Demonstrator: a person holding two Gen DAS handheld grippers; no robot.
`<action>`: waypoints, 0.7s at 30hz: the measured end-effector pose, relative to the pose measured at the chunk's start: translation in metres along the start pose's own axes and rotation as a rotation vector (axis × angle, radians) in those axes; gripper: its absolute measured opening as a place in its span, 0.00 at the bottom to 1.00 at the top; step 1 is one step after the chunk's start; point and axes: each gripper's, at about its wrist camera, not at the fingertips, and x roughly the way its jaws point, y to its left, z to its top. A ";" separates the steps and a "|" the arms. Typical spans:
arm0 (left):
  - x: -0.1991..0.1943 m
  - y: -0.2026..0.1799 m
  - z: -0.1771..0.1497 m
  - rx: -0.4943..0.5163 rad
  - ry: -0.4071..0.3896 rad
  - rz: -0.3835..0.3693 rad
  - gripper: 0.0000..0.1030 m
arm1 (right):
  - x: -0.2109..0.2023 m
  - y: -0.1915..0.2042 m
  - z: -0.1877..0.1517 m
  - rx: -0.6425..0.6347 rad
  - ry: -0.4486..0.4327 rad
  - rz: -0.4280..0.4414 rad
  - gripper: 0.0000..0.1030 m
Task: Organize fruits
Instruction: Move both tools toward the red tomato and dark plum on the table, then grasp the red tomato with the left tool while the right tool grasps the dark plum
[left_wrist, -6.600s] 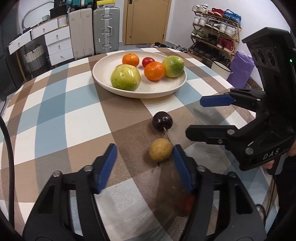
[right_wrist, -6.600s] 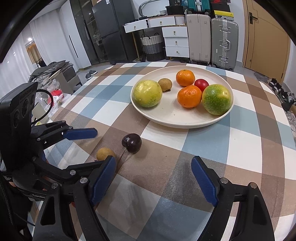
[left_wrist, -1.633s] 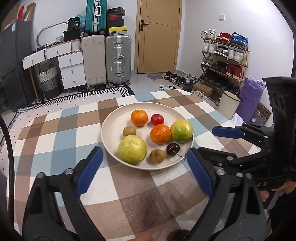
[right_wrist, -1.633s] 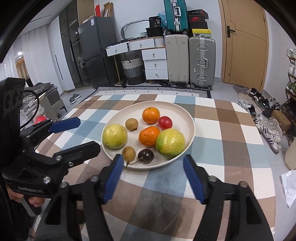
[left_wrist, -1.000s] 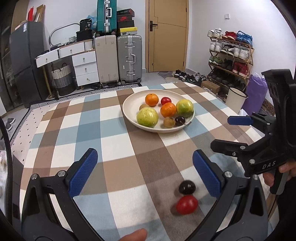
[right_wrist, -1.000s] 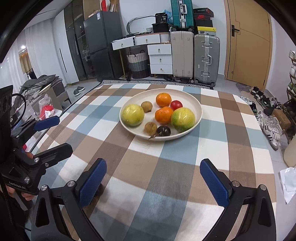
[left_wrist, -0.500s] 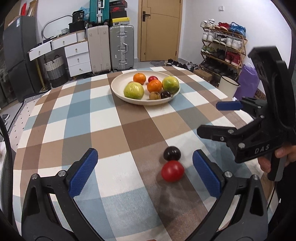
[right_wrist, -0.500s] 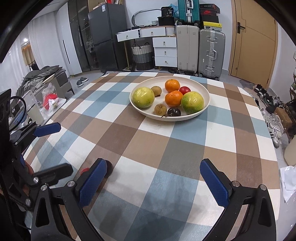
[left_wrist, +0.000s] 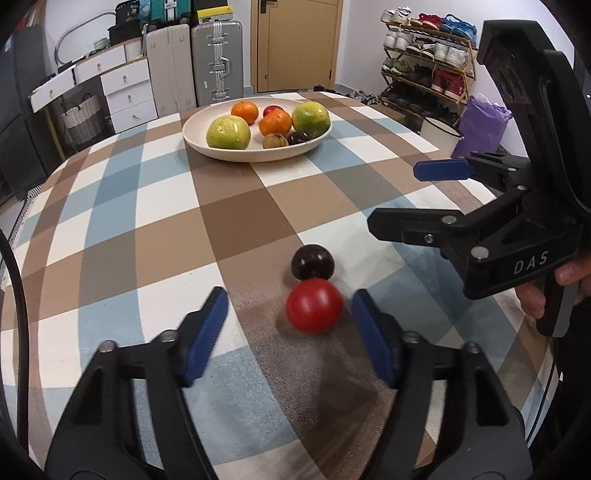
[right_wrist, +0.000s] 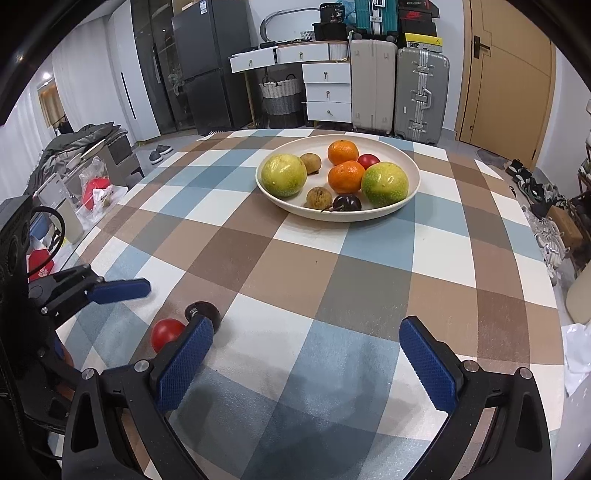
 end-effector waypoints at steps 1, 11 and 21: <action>0.001 0.000 0.000 0.001 0.004 -0.018 0.47 | 0.001 0.000 0.000 0.000 0.002 0.001 1.00; -0.004 0.005 0.003 -0.008 -0.036 -0.054 0.29 | 0.010 0.000 -0.003 0.002 0.024 0.012 1.00; -0.015 0.039 0.009 -0.105 -0.088 -0.001 0.29 | 0.018 0.017 -0.003 -0.041 0.047 0.072 0.99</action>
